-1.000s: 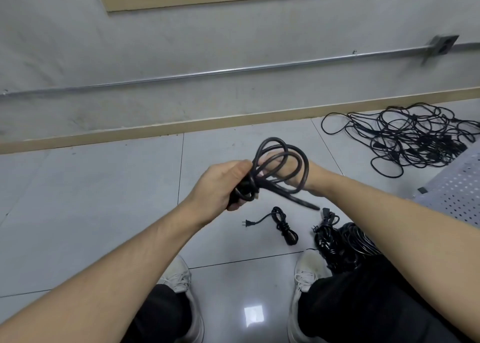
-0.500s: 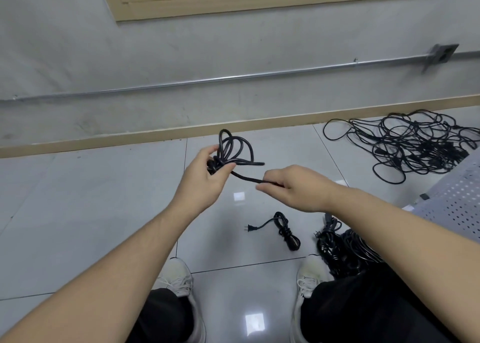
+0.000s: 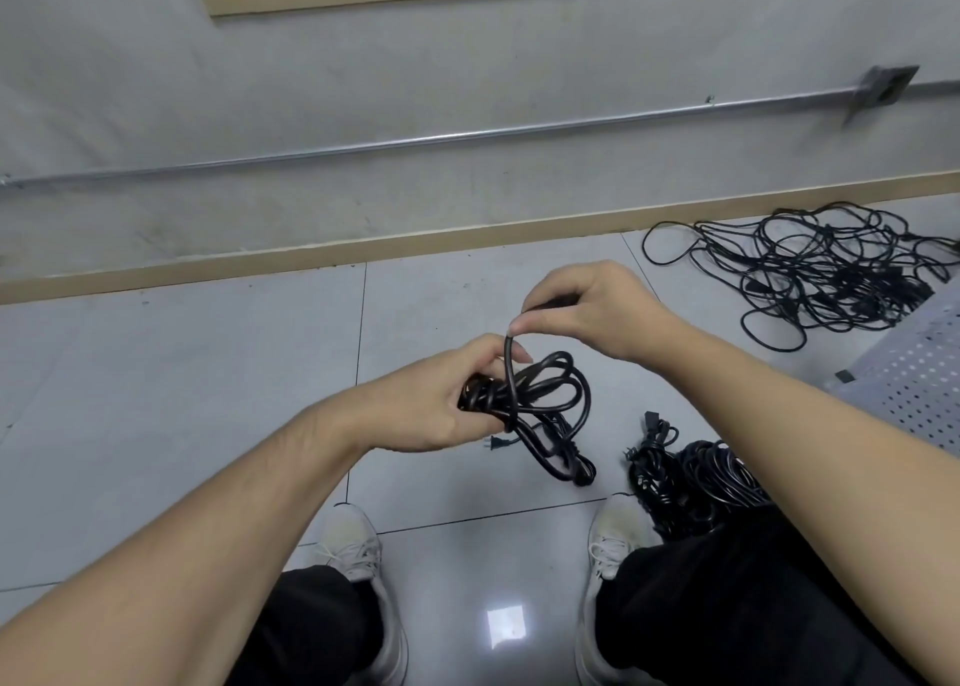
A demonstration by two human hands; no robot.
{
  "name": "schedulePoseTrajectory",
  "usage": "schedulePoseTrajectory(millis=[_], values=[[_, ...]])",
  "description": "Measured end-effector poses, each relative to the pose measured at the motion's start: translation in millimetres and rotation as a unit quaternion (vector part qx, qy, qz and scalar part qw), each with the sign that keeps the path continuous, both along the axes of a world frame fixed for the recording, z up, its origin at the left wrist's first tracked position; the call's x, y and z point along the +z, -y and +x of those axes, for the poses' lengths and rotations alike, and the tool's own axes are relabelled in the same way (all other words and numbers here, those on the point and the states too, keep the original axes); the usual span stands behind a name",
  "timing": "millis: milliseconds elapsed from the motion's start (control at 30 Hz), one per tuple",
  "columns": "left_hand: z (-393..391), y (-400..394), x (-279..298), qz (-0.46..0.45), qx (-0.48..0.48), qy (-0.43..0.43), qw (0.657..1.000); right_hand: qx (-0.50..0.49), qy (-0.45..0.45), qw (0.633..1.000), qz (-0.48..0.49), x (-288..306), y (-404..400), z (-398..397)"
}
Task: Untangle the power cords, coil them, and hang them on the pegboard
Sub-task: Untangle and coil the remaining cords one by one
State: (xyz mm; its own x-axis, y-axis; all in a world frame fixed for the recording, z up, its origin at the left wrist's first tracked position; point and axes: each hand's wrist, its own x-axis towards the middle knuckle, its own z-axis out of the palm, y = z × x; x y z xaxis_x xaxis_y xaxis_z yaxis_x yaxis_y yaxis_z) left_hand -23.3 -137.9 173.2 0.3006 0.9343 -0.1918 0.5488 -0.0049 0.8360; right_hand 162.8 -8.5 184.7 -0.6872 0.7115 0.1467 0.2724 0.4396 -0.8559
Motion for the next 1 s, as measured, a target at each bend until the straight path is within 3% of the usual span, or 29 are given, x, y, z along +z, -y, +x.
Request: schedulePoseTrajectory(millis=[100, 200, 333, 467, 600, 667, 733, 833, 900, 1000], values=[[5, 2, 3, 0.007, 0.032, 0.037, 0.999, -0.013, -0.023, 0.993, -0.112, 0, -3, -3], [8, 4, 6, 0.038, 0.099, 0.145, 0.984, -0.029, -0.033, 0.966, -0.254, -13, -7, -5], [14, 1, 7, 0.069, 0.175, 0.206, 0.960, 0.043, -0.032, 0.930, -0.365, -31, 0, -10], [15, -3, 6, 0.054, 0.295, 0.226, 0.927, 0.044, 0.040, 0.960, -0.273, -37, 9, -8], [7, -5, 9, 0.033, 0.358, 0.221, 0.907, 0.076, 0.116, 0.986, -0.088, -27, -5, 16], [5, -5, 10, 0.032, 0.369, 0.221, 0.902, 0.115, 0.124, 0.982, -0.083, -14, -4, 28], [6, -6, 11, 0.036, 0.372, 0.232, 0.898, 0.143, 0.037, 0.980, -0.132, -9, 6, 27], [9, -7, 16, 0.038, 0.371, 0.228, 0.899, 0.061, -0.146, 0.964, -0.215, -8, 25, 10], [11, -7, 18, 0.043, 0.367, 0.220, 0.903, 0.007, -0.188, 0.958, -0.216, -8, 27, 0], [12, -6, 17, 0.071, 0.353, 0.195, 0.912, 0.006, -0.199, 0.948, -0.249, -9, 27, -5]])
